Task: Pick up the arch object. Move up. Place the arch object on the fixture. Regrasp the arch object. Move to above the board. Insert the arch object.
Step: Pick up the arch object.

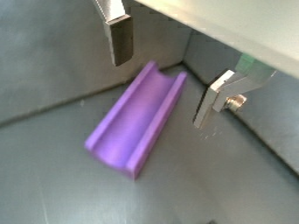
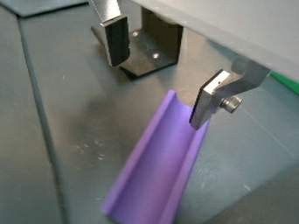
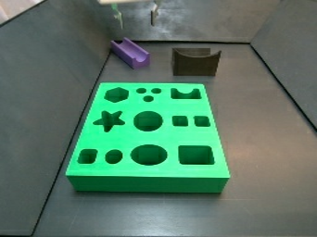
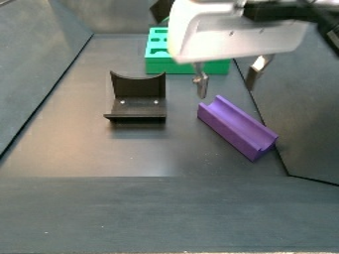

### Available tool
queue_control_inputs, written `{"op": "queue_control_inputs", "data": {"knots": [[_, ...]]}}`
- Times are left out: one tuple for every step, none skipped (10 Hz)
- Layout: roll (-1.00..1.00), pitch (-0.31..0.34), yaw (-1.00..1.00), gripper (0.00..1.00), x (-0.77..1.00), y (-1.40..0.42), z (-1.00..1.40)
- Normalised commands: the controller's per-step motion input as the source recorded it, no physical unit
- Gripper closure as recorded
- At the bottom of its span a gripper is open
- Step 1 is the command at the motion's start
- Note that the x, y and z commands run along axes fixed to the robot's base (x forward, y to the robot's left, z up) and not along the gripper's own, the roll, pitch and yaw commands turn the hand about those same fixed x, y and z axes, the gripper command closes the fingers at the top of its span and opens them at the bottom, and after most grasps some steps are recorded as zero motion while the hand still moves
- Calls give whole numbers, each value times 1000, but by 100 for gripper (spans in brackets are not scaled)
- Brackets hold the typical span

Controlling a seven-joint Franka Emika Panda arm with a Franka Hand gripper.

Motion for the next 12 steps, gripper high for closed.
{"op": "queue_control_inputs", "data": {"knots": [[171, -104, 483, 0, -20, -160, -709], [29, -106, 374, 0, 0, -191, -506], [14, -171, 269, 0, 0, -266, -271], [27, -131, 297, 0, 0, -354, -200], [0, -124, 286, 0, 0, -331, -257], [47, -94, 297, 0, 0, -149, -437], [161, -76, 311, 0, -149, -117, -594], [151, -80, 323, 0, -126, -114, -617], [109, -86, 331, 0, -71, -77, -520], [24, -114, 189, 0, -69, -129, -303], [0, -64, 37, 0, -26, 0, -57], [0, -31, 0, 0, 0, 0, 0]]}}
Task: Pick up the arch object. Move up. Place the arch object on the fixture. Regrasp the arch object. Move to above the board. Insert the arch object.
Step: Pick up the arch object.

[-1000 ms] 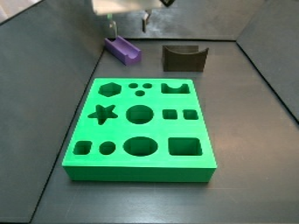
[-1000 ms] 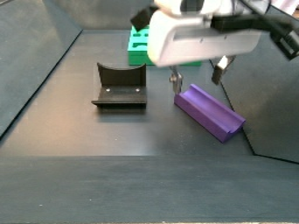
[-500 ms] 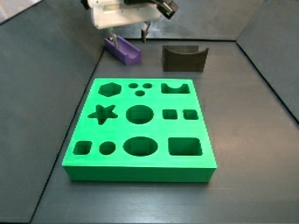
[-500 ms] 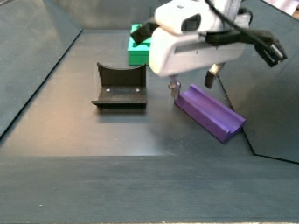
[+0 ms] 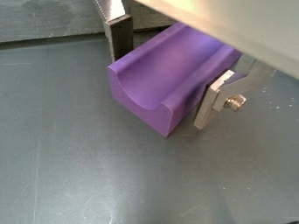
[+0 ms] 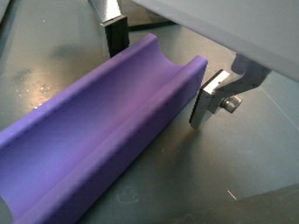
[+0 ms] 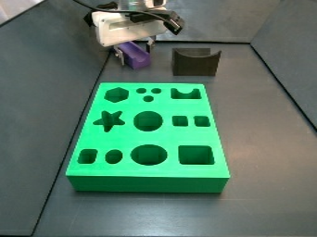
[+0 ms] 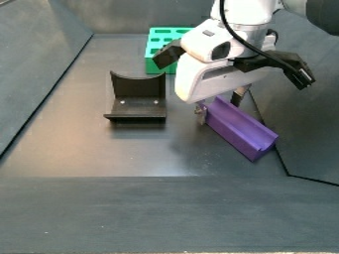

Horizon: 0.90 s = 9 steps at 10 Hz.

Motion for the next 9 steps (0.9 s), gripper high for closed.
{"op": "queue_control_inputs", "data": {"knots": [[0, -26, 0, 0, 0, 0, 0], [0, 0, 0, 100, 0, 0, 0], [11, 0, 0, 100, 0, 0, 0], [0, 0, 0, 100, 0, 0, 0], [0, 0, 0, 100, 0, 0, 0], [0, 0, 0, 100, 0, 0, 0], [0, 0, 0, 100, 0, 0, 0], [0, 0, 0, 100, 0, 0, 0], [0, 0, 0, 100, 0, 0, 0]]}}
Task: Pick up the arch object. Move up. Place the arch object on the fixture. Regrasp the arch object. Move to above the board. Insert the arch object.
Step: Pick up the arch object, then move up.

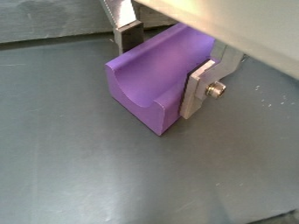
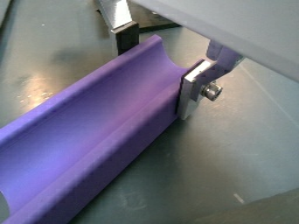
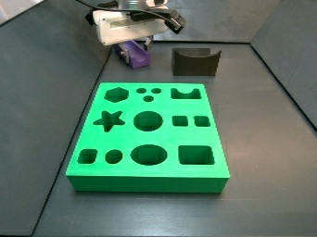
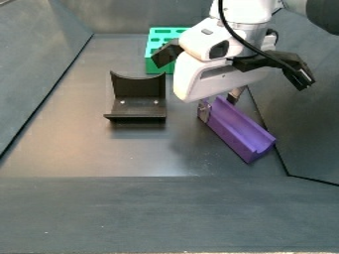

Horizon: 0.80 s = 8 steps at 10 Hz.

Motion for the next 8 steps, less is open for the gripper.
{"op": "queue_control_inputs", "data": {"knots": [[0, 0, 0, 100, 0, 0, 0], [0, 0, 0, 100, 0, 0, 0], [0, 0, 0, 100, 0, 0, 0], [0, 0, 0, 100, 0, 0, 0], [0, 0, 0, 100, 0, 0, 0], [0, 0, 0, 100, 0, 0, 0], [0, 0, 0, 100, 0, 0, 833], [-12, 44, 4, 100, -46, -40, 742]]}}
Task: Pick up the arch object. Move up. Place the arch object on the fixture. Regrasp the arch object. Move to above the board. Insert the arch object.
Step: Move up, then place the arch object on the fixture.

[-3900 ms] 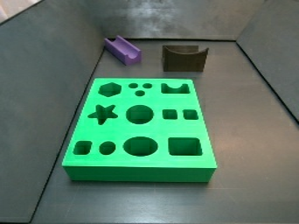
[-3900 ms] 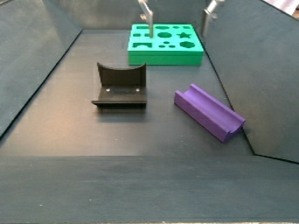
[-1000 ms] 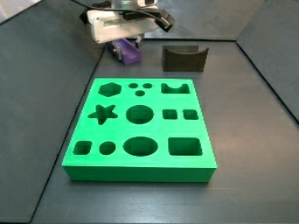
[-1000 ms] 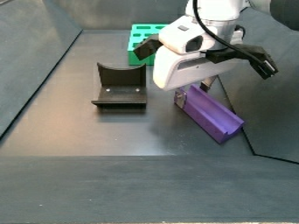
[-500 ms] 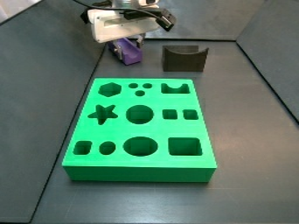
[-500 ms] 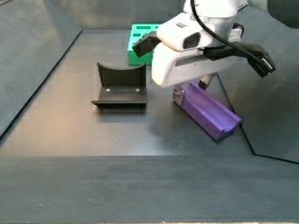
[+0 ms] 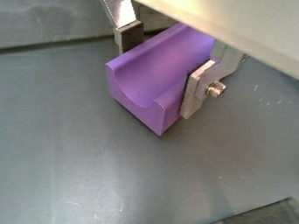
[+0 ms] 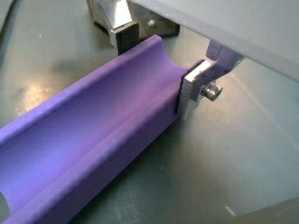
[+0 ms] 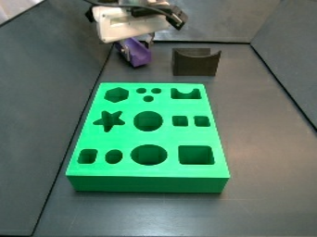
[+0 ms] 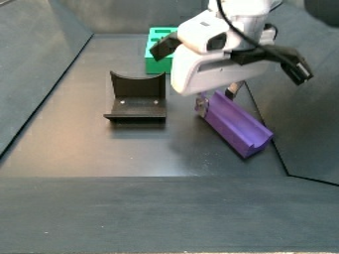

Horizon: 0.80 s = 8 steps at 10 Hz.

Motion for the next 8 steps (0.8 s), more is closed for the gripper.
{"op": "queue_control_inputs", "data": {"knots": [[-12, 54, 4, 100, -49, -37, 680], [-7, 55, 6, 100, -32, -20, 527], [-2, 54, 5, 100, -21, -13, 390], [4, 50, 3, 100, -16, -7, 191], [0, 0, 0, 100, 0, 0, 1000], [2, -2, -1, 100, -4, 0, 1000], [2, 10, -1, 100, -10, 0, 1000], [4, 20, -2, 100, -16, 1, 1000]]}}
